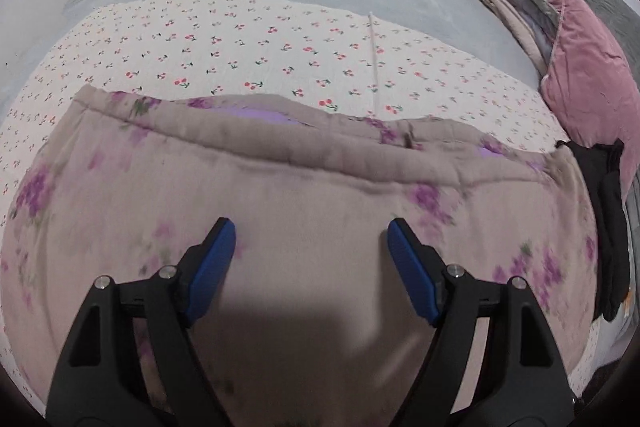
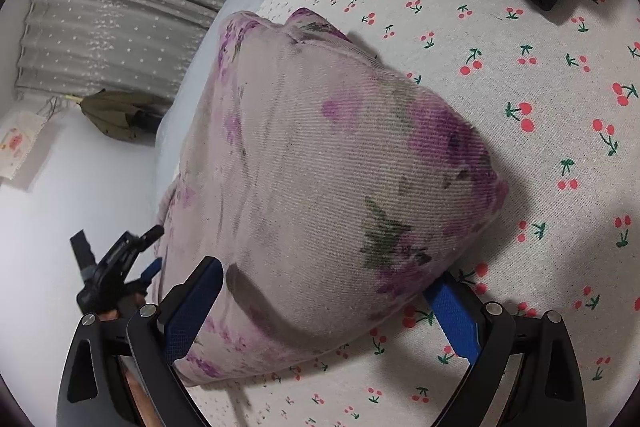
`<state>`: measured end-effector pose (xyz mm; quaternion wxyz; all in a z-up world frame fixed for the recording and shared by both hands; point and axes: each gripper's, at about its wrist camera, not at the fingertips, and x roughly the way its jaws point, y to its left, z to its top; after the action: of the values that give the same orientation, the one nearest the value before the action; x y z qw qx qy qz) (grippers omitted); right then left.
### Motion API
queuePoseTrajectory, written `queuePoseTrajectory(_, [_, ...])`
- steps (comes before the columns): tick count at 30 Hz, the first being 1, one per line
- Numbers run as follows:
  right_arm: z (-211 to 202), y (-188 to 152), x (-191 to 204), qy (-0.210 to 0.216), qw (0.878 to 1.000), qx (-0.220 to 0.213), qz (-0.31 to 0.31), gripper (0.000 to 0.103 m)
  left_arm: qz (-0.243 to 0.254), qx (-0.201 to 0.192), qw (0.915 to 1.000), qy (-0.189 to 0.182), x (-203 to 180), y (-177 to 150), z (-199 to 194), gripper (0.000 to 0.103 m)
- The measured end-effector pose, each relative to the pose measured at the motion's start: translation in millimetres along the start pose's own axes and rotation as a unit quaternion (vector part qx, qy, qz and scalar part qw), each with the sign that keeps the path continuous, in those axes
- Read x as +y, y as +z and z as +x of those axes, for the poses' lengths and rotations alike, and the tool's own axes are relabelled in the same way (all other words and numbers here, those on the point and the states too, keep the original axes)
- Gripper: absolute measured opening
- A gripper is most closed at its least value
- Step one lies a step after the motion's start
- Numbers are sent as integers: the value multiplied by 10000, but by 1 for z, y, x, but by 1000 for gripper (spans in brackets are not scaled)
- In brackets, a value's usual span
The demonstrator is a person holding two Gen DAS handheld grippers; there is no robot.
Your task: Fold large clothes
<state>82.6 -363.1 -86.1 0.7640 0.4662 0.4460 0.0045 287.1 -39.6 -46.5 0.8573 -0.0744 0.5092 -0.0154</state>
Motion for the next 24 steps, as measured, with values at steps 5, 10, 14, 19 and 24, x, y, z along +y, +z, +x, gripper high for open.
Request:
queuePoseTrajectory(5, [8, 0, 6, -27, 9999, 48, -90, 99, 120, 116, 9992, 367, -4, -3, 36, 81])
queuePoseTrajectory(10, [11, 0, 13, -139, 9996, 21, -258, 100, 44, 30, 9995, 305, -1, -3, 30, 81])
queuePoseTrajectory(14, [10, 1, 7, 31, 9999, -22, -135, 100, -294, -304, 9991, 98, 11, -13, -3, 81])
queuePoseTrajectory(19, [7, 1, -1, 207, 9997, -106, 53, 100, -325, -476, 9982, -171, 11, -42, -46, 81])
queuePoseTrajectory(24, [5, 0, -4, 289, 9992, -210, 168, 100, 490, -687, 9964, 64, -6, -88, -82, 81])
